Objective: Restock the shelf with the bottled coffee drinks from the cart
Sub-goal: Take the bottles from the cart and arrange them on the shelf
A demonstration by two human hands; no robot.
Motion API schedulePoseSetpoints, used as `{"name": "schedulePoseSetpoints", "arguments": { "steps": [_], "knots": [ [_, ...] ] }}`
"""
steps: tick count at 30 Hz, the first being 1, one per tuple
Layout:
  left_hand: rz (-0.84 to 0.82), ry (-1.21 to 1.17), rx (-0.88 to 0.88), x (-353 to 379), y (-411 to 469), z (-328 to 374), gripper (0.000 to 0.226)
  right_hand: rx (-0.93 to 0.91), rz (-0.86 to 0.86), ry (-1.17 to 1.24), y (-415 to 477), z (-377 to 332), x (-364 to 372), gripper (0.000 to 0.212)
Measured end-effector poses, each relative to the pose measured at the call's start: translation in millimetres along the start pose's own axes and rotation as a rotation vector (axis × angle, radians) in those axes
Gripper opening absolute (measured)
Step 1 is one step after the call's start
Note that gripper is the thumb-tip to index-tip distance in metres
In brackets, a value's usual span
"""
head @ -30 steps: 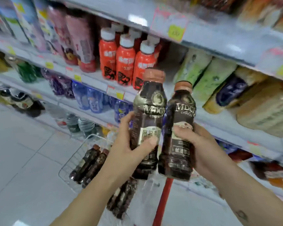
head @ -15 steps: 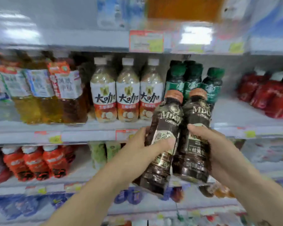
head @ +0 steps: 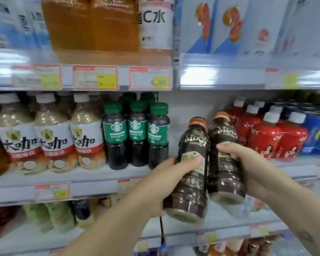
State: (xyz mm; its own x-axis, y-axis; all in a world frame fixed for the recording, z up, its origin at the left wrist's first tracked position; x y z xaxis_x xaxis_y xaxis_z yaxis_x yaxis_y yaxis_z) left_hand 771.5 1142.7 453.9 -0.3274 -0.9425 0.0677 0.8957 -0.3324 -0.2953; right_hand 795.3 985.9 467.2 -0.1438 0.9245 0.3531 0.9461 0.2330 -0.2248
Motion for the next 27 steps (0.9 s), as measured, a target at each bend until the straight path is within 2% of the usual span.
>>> {"name": "schedulePoseSetpoints", "arguments": {
  "steps": [2, 4, 6, 9, 13, 18, 23, 27],
  "knots": [
    [0.072, -0.053, -0.012, 13, 30, 15, 0.025, -0.008, 0.064, -0.006, 23, -20, -15, 0.037],
    [0.119, -0.073, -0.002, 25, 55, 31, 0.028, -0.059, 0.11, -0.02, 44, -39, -26, 0.026],
    [0.118, -0.248, 0.002, 34, 69, 43, 0.028, -0.143, 0.147, 0.007, 65, -56, -35, 0.02],
    [0.269, -0.338, 0.038, 31, 95, 52, 0.035, -0.297, 0.198, 0.014, 97, -68, -44, 0.024],
    [0.524, -0.222, 0.131, 24, 140, 55, 0.049, -0.504, 0.268, -0.146, 131, -63, -50, 0.035],
    [0.696, 0.038, 0.287, 22, 165, 53, 0.036, -0.777, 0.253, -0.324, 156, -57, -55, 0.058],
    [0.706, 0.293, 0.493, 20, 175, 56, 0.045, -0.778, 0.239, -0.273, 169, -55, -72, 0.059],
    [0.734, 0.366, 0.504, 10, 196, 53, 0.06, -0.64, 0.223, -0.521, 176, -56, -84, 0.059]
  ]
}}
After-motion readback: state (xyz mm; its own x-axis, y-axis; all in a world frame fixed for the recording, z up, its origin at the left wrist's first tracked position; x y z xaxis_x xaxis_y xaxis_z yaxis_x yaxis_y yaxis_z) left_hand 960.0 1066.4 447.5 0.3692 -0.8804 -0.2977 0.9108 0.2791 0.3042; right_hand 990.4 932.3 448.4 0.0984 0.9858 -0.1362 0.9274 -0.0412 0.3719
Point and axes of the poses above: each hand's wrist, its own y-axis towards the middle knuckle, its own x-axis out of the palm, z = x × y, the point moved 3 cm from there along y, towards the middle knuckle, and after that the axes turned 9 degrees about y, right-handed, at the moved point
